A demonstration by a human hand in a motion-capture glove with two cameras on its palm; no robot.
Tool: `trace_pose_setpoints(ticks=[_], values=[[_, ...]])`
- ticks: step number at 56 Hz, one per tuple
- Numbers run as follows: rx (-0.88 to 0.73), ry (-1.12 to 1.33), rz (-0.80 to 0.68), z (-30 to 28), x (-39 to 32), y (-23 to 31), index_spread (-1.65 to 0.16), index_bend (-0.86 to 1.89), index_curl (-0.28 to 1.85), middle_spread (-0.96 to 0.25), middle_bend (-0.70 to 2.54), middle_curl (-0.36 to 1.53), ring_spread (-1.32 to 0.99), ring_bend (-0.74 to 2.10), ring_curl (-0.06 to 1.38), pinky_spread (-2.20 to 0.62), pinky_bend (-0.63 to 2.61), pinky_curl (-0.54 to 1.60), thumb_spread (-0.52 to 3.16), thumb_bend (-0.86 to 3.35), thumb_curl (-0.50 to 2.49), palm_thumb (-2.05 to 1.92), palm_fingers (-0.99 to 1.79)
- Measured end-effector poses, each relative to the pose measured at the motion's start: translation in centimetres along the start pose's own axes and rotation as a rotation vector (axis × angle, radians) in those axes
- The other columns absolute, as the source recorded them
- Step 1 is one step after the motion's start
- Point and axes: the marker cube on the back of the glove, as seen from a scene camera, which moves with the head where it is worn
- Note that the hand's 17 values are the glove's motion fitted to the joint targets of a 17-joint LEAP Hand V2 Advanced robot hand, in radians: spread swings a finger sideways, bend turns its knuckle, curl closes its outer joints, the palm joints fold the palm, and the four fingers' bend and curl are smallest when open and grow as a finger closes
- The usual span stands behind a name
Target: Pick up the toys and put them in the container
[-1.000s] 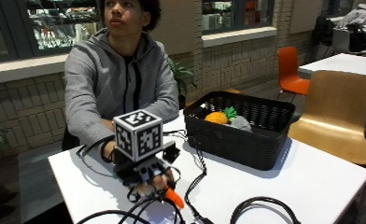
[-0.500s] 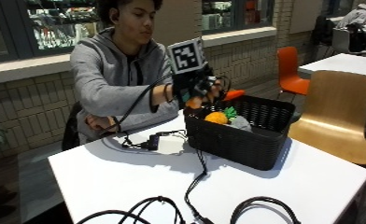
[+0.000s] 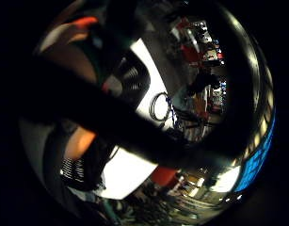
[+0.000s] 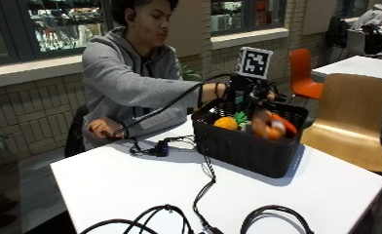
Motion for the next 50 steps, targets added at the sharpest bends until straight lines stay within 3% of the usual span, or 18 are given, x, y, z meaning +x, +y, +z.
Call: trace_pose_setpoints(ticks=[1,4,13,18,22,28,34,40,44,50], values=[[-0.014,0.005,0.012,0.3,0.0,0.0,-0.32,0.45,0.62,-0.19,0.34,0.80,-0.23,0.70,0.58,-0.13,1.15,0.49,1.42,0.26,0.75,0.49,-0.09],[-0.037,0.058,0.018,1.0,0.4,0.6,-0.33,0.32,0.54,-0.11,0.21,0.72,-0.16,0.43,0.47,-0.06,1.08,0.44,1.45,0.20,0.67,0.37,-0.43],[-0.045,0.150,0.083,1.5,3.2,4.4,-0.34,0.18,0.46,0.01,0.11,0.59,-0.06,0.16,0.34,0.03,0.91,0.36,1.53,0.16,0.55,0.27,-0.26],[-0.044,0.136,0.119,1.4,5.9,7.6,-0.34,0.21,0.46,0.03,0.12,0.54,-0.04,0.14,0.31,0.05,0.83,0.33,1.56,0.16,0.50,0.24,-0.17],[-0.033,0.008,0.063,1.2,6.9,10.8,-0.34,0.21,0.46,0.04,0.13,0.51,-0.03,0.15,0.30,0.06,0.81,0.32,1.58,0.16,0.47,0.23,-0.14],[-0.045,0.212,0.196,3.3,12.0,16.5,-0.33,0.21,0.46,0.04,0.14,0.47,-0.03,0.17,0.29,0.07,0.77,0.31,1.59,0.16,0.43,0.21,-0.09],[-0.059,0.254,0.256,5.7,15.3,22.7,-0.33,0.21,0.46,0.04,0.15,0.44,-0.03,0.18,0.29,0.07,0.76,0.31,1.60,0.16,0.40,0.19,-0.06],[-0.107,0.091,0.427,9.1,18.0,29.3,-0.33,0.20,0.45,0.04,0.16,0.41,-0.03,0.20,0.29,0.08,0.75,0.31,1.60,0.17,0.38,0.19,-0.02],[-0.127,-0.064,0.468,11.2,19.1,32.7,-0.33,0.20,0.45,0.03,0.17,0.41,-0.04,0.20,0.30,0.07,0.75,0.31,1.60,0.18,0.36,0.19,-0.01],[-0.130,-0.107,0.529,15.1,20.2,36.9,-0.32,0.21,0.45,0.03,0.17,0.39,-0.04,0.21,0.30,0.07,0.75,0.31,1.60,0.20,0.35,0.19,0.01]])
